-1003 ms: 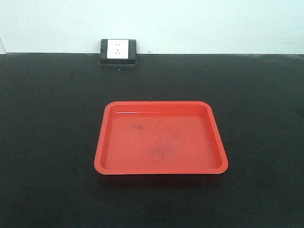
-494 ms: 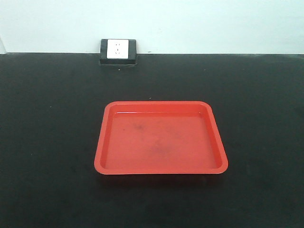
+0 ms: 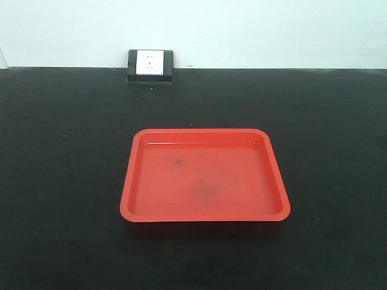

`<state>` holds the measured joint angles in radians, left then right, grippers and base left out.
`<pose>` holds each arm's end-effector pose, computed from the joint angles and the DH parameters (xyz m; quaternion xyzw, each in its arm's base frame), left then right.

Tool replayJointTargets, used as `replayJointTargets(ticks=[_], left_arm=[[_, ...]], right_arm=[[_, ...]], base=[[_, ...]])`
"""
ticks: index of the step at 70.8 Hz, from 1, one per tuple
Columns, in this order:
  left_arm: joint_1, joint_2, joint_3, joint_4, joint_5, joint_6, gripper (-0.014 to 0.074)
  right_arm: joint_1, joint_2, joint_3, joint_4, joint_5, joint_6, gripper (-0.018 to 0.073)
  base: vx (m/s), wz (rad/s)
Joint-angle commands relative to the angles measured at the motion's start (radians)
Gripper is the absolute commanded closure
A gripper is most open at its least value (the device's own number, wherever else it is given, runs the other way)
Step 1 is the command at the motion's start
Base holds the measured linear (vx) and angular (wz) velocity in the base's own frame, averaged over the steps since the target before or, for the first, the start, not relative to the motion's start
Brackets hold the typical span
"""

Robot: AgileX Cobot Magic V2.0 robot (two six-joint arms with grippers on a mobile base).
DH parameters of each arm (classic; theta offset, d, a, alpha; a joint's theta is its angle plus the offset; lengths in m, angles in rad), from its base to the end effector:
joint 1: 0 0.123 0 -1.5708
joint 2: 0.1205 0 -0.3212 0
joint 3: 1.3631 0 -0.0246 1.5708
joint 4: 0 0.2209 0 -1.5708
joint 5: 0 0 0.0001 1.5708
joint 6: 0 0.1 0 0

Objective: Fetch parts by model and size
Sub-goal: 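Move the left gripper with the red-capped button toward the red tray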

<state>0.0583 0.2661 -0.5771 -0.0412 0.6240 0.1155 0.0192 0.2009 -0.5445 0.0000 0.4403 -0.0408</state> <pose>-0.0058 -0.0028 0.3300 0.0168 0.7819 0.0343 0.6222 -0.0143 -0.0003 0.3380 -0.0213 0.7101 -0.0076 0.7037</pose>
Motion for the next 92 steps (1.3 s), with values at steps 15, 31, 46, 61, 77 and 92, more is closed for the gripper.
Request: replayJointTargets(ticks=[15,31,46,61,77,92], left_arm=[[-0.007,0.008,-0.027,-0.010,-0.160,-0.002,0.0601],[-0.007,0.051,-0.046,-0.075,-0.217,-0.002,0.0601],[-0.007,0.253,-0.162,-0.123,-0.171,0.002,0.0601],[-0.062,0.487,-0.284,-0.139,-0.167,0.003,0.0601],[-0.144,0.726,-0.397,-0.184,-0.158,-0.003,0.0601],[-0.210,0.925,-0.497,-0.217,-0.136,-0.029,0.0601]], right_arm=[[-0.001,0.014,-0.025,0.000,-0.102,0.000,0.0565],[-0.001,0.014,-0.025,0.000,-0.163,0.000,0.0565],[-0.001,0.014,-0.025,0.000,-0.179,0.000,0.0565],[-0.001,0.014,-0.025,0.000,-0.179,0.000,0.0565],[-0.001,0.014,-0.025,0.000,-0.195,0.000,0.0565],[-0.001,0.014,-0.025,0.007,-0.200,0.000,0.0565]], base=[[0.00,0.00],[0.00,0.00],[0.00,0.00],[0.00,0.00],[0.00,0.00],[0.00,0.00]])
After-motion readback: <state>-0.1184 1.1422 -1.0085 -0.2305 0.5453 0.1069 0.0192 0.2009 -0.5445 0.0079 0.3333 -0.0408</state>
